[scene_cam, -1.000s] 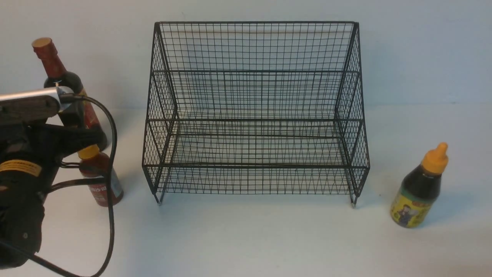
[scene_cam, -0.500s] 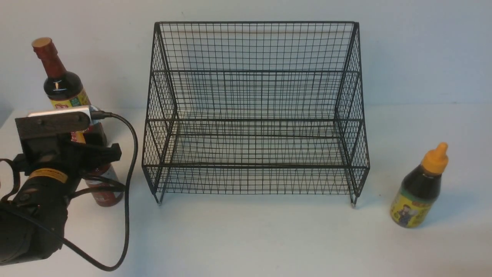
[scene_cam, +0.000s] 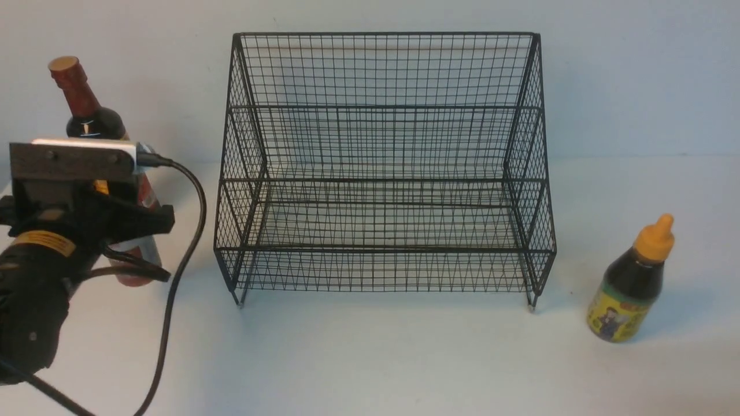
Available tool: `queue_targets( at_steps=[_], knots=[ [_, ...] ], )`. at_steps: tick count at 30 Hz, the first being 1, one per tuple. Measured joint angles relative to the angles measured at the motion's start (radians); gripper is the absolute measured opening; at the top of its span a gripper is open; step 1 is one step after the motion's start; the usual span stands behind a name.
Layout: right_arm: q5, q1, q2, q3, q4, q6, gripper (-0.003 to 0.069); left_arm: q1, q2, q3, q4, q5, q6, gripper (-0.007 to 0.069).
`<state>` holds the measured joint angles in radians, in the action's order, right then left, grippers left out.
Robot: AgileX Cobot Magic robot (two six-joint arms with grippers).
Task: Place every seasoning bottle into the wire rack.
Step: Use the left arm to put the condiment bottle back on the shelf
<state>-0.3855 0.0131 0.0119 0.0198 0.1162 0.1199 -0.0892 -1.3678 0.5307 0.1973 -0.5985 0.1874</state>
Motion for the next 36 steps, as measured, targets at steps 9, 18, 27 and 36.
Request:
queue_targets(
  at_steps=[9,18,27,36],
  knots=[
    [0.000,0.000,0.000,0.000,0.000,0.000,-0.0010,-0.002,0.317,0.099,-0.003,0.357,-0.169,0.0254],
    [0.000,0.000,0.000,0.000,0.000,0.000,-0.0010,-0.175,0.323,0.118,0.015,0.346,-0.223,0.0254],
    [0.000,0.000,0.000,0.000,0.000,0.000,-0.0010,-0.318,0.100,0.180,0.069,0.207,-0.196,0.0254],
    [0.000,0.000,0.000,0.000,0.000,0.000,-0.0010,-0.332,-0.081,0.267,0.103,0.170,-0.124,0.0254]
  ],
)
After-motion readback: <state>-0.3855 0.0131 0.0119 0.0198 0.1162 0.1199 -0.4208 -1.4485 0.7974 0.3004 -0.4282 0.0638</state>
